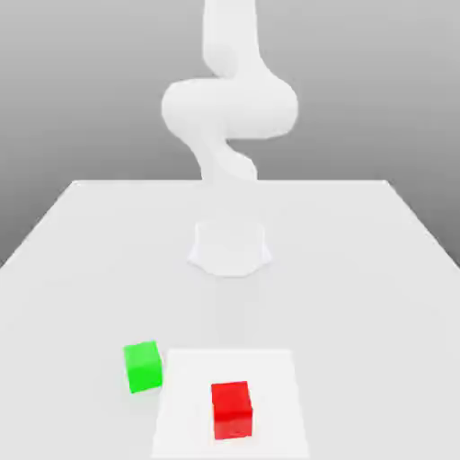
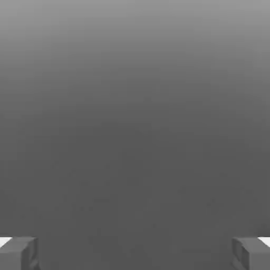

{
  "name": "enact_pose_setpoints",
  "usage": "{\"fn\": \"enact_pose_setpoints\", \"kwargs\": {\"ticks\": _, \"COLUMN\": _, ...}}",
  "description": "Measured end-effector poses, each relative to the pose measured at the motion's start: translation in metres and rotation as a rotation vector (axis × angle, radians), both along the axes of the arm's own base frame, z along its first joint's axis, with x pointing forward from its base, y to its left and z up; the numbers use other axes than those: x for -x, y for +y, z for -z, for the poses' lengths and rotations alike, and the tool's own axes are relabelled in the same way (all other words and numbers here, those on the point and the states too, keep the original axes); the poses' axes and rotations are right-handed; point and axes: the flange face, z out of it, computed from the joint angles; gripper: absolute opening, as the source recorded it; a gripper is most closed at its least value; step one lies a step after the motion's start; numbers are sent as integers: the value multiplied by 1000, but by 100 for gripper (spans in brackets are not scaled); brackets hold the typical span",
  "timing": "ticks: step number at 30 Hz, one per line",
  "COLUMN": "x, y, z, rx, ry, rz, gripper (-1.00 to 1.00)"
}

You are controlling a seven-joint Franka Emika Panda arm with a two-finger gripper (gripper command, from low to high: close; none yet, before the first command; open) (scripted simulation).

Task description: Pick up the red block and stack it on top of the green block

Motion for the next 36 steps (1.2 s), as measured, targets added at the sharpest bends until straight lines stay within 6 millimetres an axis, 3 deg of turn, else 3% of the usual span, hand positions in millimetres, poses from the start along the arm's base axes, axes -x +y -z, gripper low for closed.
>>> {"fn": "enact_pose_setpoints", "kwargs": {"ticks": 5, "x": -56, "y": 0, "z": 95, "rx": 13, "ry": 159, "rz": -23, "gripper": 0}}
{"fn": "enact_pose_setpoints", "kwargs": {"ticks": 11, "x": -92, "y": 1, "z": 215, "rx": 26, "ry": 343, "rz": -52, "gripper": 0}}
{"fn": "enact_pose_setpoints", "kwargs": {"ticks": 17, "x": -96, "y": 2, "z": 337, "rx": 37, "ry": 527, "rz": -82, "gripper": 0}}
{"fn": "enact_pose_setpoints", "kwargs": {"ticks": 23, "x": -71, "y": 2, "z": 450, "rx": 46, "ry": 701, "rz": -112, "gripper": 0}}
{"fn": "enact_pose_setpoints", "kwargs": {"ticks": 28, "x": -67, "y": 2, "z": 514, "rx": 46, "ry": 721, "rz": -116, "gripper": 0}}
{"fn": "enact_pose_setpoints", "kwargs": {"ticks": 29, "x": -67, "y": 2, "z": 521, "rx": 46, "ry": 721, "rz": -116, "gripper": -100}}
{"fn": "enact_pose_setpoints", "kwargs": {"ticks": 36, "x": -67, "y": 2, "z": 521, "rx": 47, "ry": 721, "rz": -116, "gripper": -100}}
